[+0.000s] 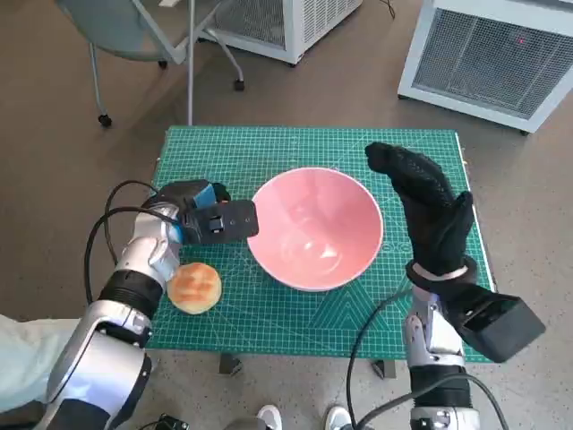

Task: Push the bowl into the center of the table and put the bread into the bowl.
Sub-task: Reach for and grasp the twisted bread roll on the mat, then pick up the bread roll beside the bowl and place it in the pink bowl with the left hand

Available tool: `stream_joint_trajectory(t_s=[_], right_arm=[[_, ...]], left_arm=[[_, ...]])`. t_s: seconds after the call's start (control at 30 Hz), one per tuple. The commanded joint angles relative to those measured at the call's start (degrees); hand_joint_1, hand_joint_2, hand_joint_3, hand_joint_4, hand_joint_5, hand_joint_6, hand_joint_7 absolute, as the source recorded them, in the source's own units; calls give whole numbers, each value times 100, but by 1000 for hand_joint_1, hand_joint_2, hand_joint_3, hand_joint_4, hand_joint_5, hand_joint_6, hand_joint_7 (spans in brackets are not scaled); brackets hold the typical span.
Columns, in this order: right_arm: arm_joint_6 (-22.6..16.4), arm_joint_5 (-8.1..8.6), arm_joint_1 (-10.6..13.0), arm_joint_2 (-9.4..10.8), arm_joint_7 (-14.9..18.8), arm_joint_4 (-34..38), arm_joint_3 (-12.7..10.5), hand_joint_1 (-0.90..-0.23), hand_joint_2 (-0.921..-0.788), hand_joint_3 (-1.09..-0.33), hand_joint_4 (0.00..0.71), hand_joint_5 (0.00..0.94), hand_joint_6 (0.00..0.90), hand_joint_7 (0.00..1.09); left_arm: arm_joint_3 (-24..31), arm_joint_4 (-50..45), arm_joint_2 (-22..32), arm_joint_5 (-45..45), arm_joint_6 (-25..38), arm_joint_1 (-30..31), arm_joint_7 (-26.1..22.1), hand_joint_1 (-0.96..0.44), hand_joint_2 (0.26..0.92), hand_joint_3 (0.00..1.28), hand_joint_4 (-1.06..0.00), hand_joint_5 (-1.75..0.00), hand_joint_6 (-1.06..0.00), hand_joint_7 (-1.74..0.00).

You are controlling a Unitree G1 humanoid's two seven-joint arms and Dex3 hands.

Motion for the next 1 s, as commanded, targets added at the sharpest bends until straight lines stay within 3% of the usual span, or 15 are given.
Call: stream_joint_trajectory(t_s=[0.03, 0.23, 0.37, 0.5, 0.7, 1.0], right_arm=[[95, -12, 151, 22, -34, -8, 9, -637, -921, -677, 168, 0, -1, 500], [100, 34, 139, 16, 25, 24, 16, -639, -921, -677, 168, 0, -1, 497], [111, 60, 134, 16, 53, 23, 21, -639, -921, -677, 167, 0, -1, 496], [97, 35, 135, 13, 44, 7, 28, -629, -921, -677, 168, 0, -1, 496], [83, 35, 117, 0, 64, 32, 30, -623, -921, -677, 167, 0, -1, 494], [99, 39, 122, -17, 88, 55, 33, -630, -921, -677, 165, 0, -1, 492]], left_arm=[[-116, -151, 110, 66, -225, 124, 209, 12, 910, 65, -702, -1079, -664, -1188], [-26, -866, 379, 43, -252, 232, 235, 2, 900, 71, -668, -1313, -755, -904], [182, -1682, 582, -57, -125, 442, 144, 4, 904, 71, -654, -1368, -771, -839], [486, -2670, 790, -180, -54, 771, 132, 3, 913, 53, -675, -1345, -749, -861], [984, -4205, 1008, -373, 95, 1264, 30, 1, 917, 27, -744, -1170, -688, -1033], [1454, -5983, 993, -431, 81, 1804, 58, 2, 915, 23, -764, -1071, -673, -1127]])
